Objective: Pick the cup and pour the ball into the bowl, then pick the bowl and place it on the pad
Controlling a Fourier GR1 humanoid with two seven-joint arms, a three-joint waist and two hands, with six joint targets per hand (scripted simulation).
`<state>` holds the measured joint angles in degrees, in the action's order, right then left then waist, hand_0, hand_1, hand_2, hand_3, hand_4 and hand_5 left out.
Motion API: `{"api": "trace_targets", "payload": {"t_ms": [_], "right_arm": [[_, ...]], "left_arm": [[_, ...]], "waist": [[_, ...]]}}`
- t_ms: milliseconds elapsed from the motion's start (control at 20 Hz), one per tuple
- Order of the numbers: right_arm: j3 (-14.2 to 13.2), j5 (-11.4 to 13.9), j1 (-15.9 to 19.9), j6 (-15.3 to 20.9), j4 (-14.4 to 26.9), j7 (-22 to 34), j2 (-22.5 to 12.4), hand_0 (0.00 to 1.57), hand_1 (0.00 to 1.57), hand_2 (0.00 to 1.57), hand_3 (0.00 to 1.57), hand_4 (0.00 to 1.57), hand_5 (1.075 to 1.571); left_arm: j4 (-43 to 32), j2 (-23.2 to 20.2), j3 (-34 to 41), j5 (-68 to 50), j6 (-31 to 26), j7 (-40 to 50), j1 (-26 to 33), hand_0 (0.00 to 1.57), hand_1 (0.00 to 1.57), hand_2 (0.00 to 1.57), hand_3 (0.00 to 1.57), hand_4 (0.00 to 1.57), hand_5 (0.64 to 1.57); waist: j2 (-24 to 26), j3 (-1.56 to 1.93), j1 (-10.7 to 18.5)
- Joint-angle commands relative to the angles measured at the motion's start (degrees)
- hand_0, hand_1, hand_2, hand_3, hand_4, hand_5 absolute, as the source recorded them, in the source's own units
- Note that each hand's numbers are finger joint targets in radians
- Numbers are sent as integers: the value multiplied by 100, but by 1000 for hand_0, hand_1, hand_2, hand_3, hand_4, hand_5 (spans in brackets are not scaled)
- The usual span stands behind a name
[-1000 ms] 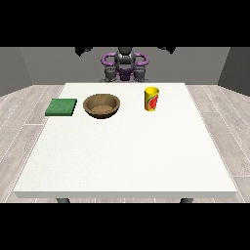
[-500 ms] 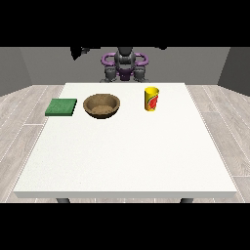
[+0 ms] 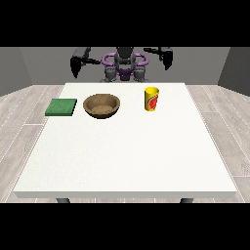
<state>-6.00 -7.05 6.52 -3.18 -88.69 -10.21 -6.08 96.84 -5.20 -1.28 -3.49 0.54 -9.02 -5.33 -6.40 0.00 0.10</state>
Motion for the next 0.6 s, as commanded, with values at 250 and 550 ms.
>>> {"api": "trace_targets", "payload": {"t_ms": [250,550], "right_arm": [[-369,-139,472,-550,918,-524,-472,0,0,0,0,0,1560],[-727,-280,1116,-689,1575,-961,-726,0,0,0,0,0,1562]], "left_arm": [[-1583,-433,760,12,-174,-588,-1110,0,0,0,0,0,1257],[-2376,77,471,642,448,-1537,-1372,0,0,0,0,0,1236]], "waist": [[-325,0,-286],[-739,1,-305]]}}
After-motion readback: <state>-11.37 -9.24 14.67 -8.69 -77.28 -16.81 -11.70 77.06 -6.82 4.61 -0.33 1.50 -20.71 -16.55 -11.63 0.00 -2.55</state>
